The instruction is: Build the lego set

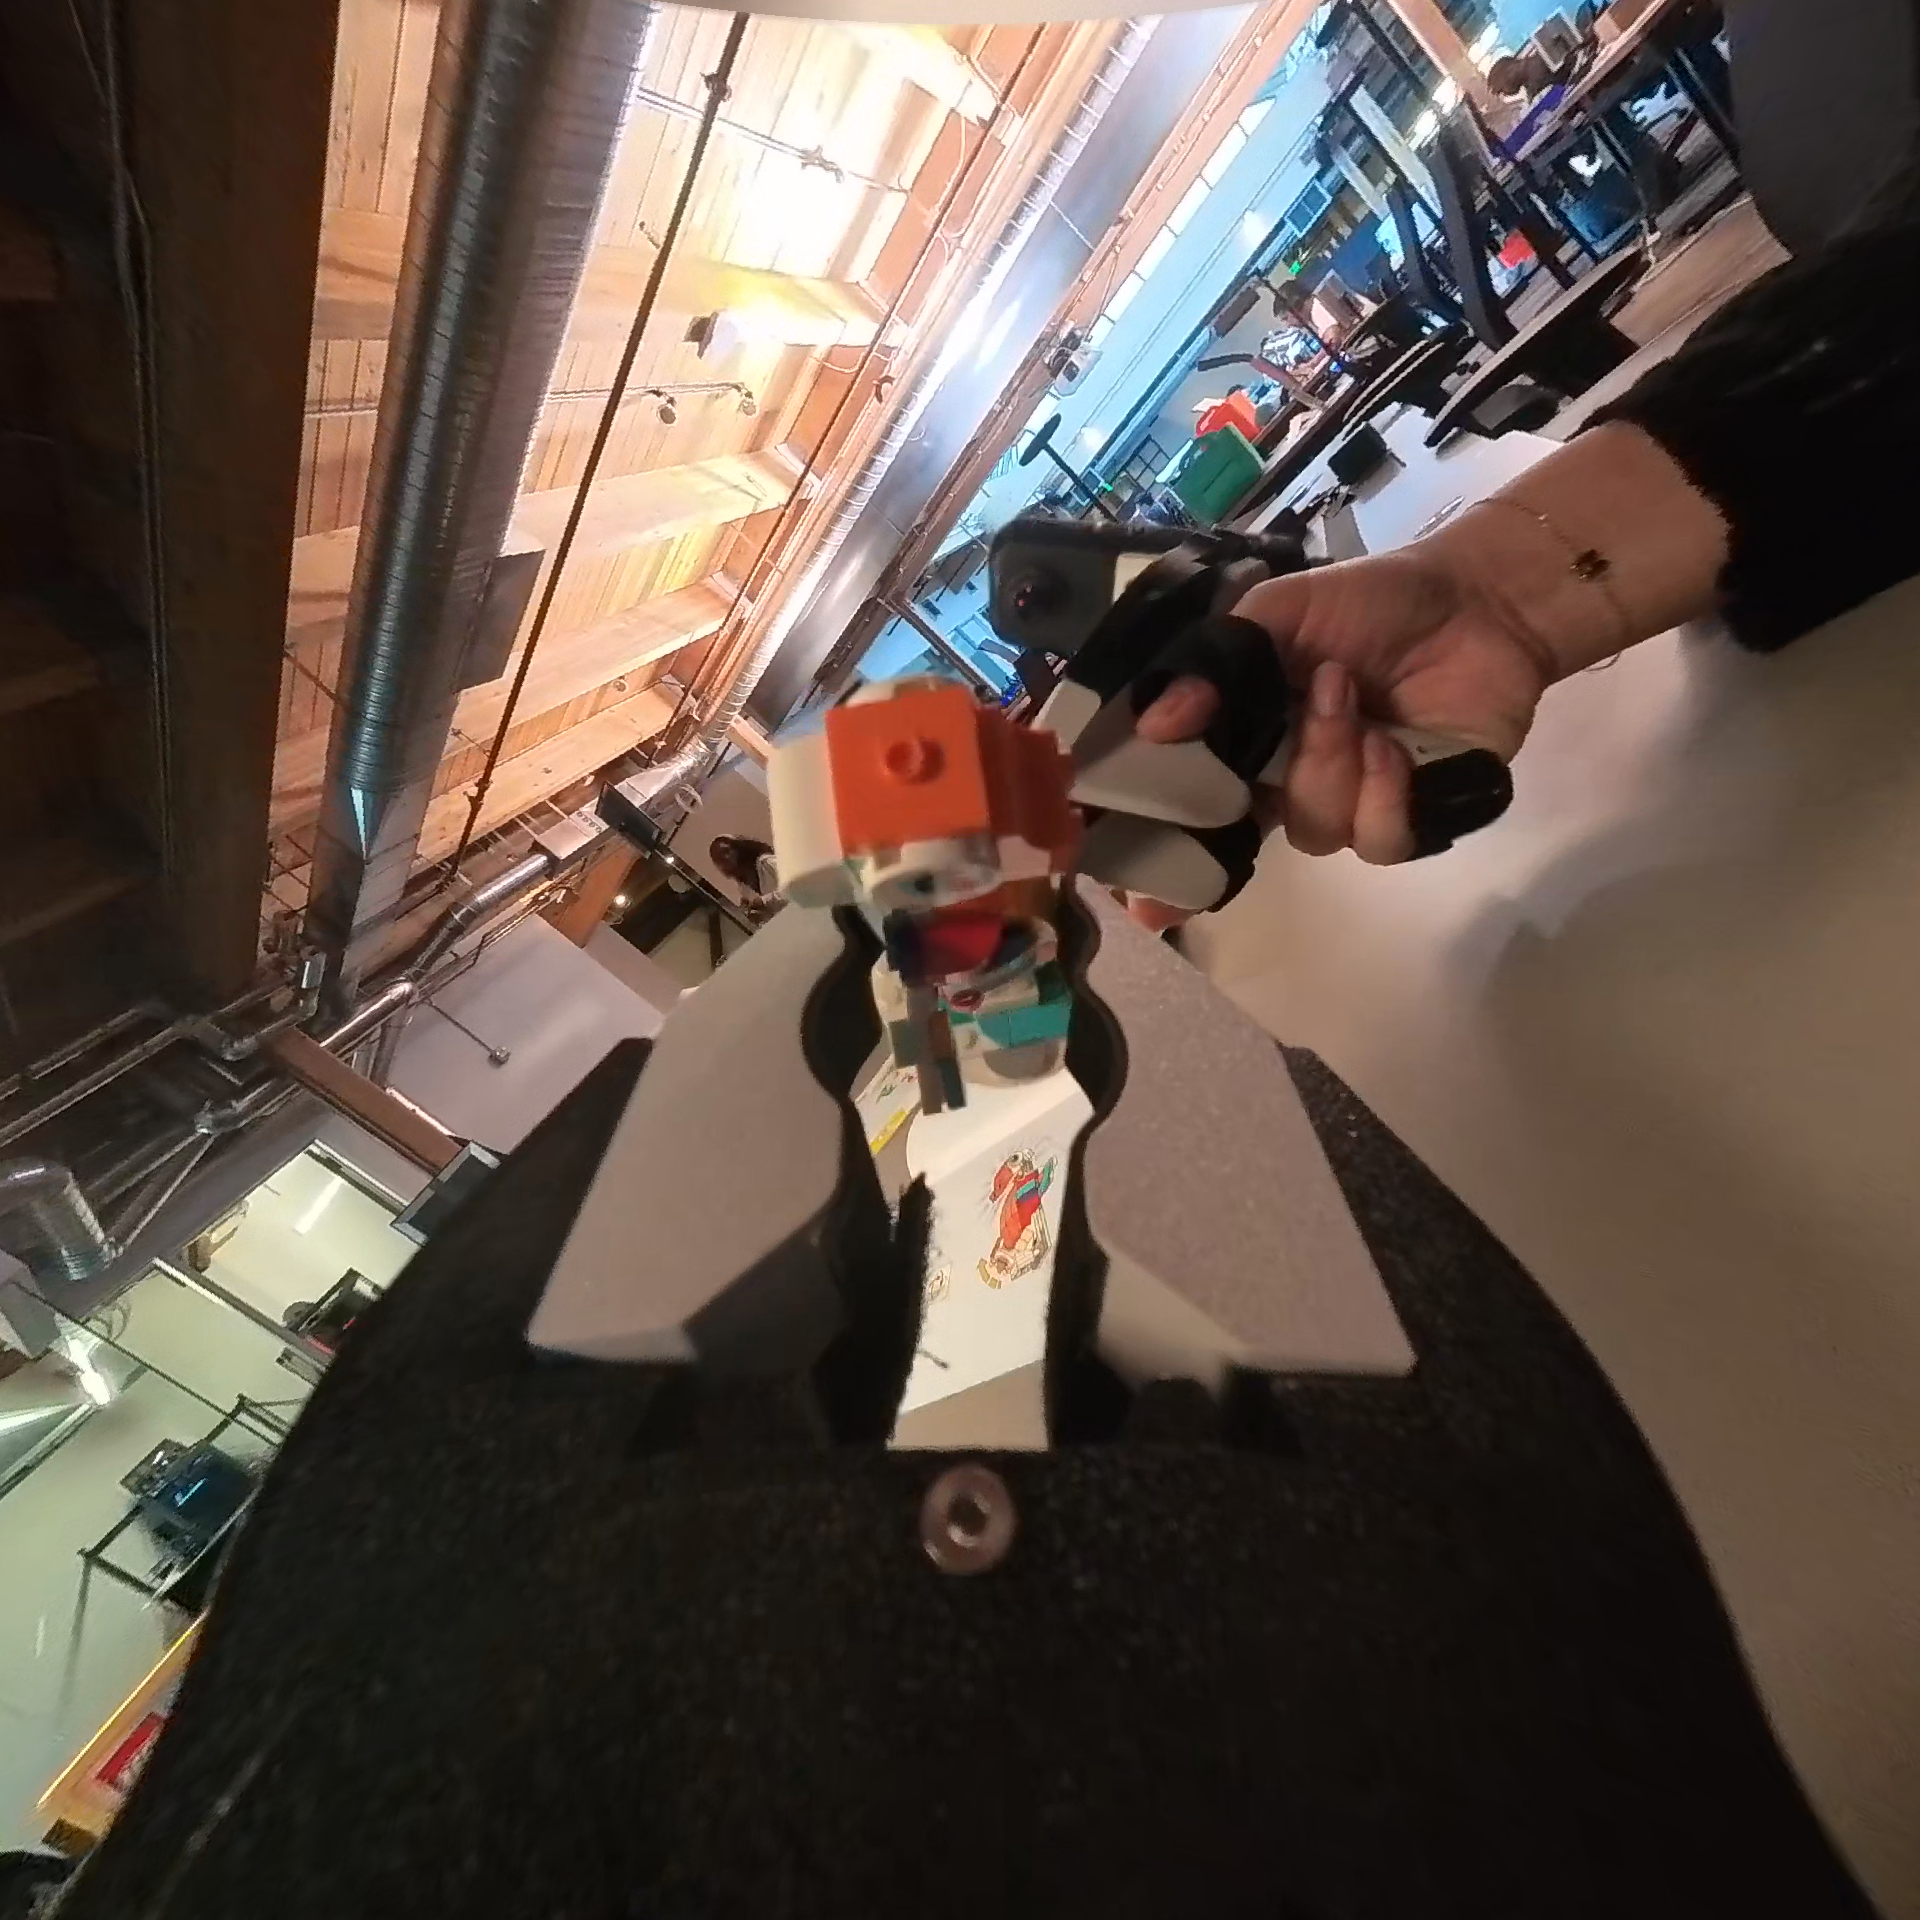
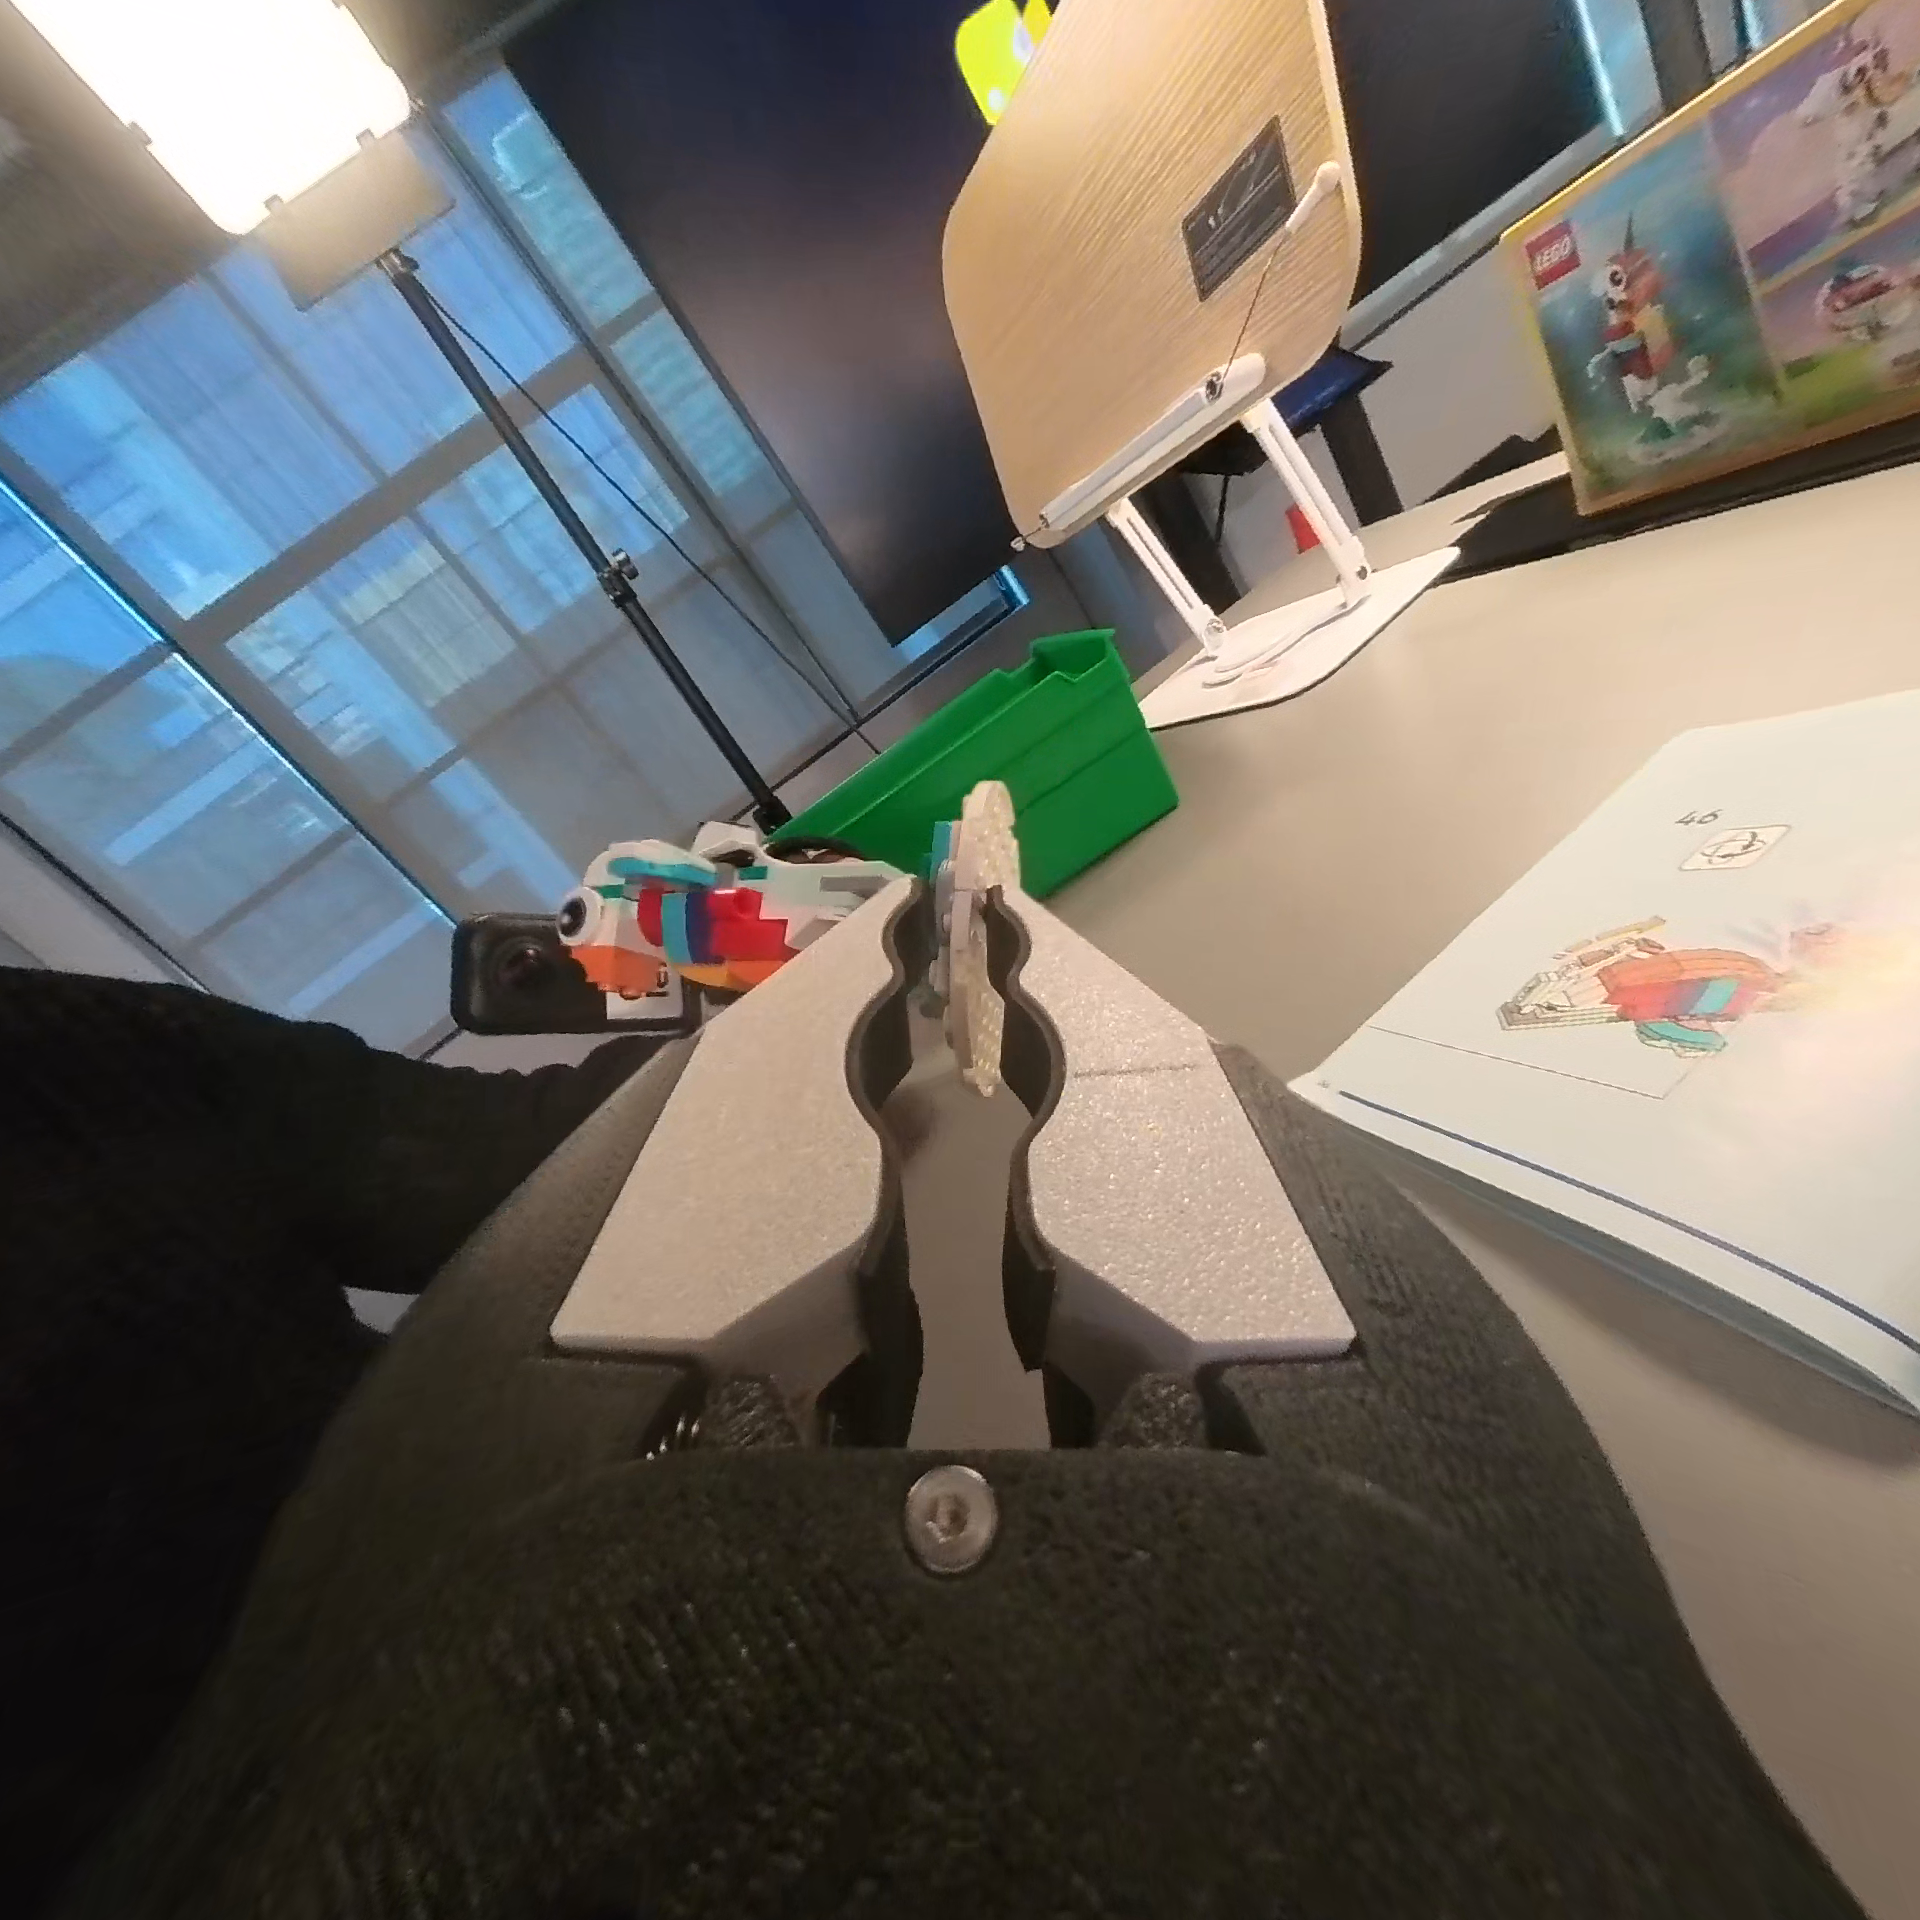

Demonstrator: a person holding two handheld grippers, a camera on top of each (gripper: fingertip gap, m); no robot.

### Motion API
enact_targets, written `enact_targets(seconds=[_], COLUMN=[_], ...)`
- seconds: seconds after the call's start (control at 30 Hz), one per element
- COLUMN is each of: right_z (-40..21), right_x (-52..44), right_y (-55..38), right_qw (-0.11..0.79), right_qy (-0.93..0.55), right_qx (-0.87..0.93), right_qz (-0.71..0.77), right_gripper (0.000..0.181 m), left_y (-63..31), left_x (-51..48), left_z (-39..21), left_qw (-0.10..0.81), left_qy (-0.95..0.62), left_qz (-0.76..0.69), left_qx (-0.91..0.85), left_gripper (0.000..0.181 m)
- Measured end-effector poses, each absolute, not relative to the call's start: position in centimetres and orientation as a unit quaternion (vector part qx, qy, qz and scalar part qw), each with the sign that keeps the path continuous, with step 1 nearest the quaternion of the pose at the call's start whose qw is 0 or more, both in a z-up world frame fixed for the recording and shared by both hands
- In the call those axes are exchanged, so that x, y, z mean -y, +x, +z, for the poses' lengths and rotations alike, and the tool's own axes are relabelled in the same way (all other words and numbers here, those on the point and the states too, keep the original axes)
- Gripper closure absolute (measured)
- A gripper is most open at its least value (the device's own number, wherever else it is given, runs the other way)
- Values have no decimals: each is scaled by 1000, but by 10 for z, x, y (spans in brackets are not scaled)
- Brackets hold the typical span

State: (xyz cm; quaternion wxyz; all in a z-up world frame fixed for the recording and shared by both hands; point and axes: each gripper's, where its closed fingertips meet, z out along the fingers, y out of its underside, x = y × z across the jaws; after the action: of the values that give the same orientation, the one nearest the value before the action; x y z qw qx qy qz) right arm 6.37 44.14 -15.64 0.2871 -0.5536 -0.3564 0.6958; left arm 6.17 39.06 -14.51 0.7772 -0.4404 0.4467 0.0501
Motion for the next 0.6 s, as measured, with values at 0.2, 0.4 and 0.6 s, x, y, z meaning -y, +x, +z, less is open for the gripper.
enact_targets(seconds=[0.2,0.4,0.6], right_z=[-157,-158,-162], right_x=[-439,-440,-435], right_y=[63,64,61], right_qw=[283,288,282], right_qy=[-551,-551,-551], right_qx=[362,367,376], right_qz=[697,692,689], right_gripper=[173,173,173], left_y=[58,56,55], left_x=[-388,-384,-384], left_z=[-146,-149,-151], left_qw=[776,766,765], left_qy=[-442,-453,-455], left_qz=[42,21,15], left_qx=[-448,-456,-455], left_gripper=[151,151,151])
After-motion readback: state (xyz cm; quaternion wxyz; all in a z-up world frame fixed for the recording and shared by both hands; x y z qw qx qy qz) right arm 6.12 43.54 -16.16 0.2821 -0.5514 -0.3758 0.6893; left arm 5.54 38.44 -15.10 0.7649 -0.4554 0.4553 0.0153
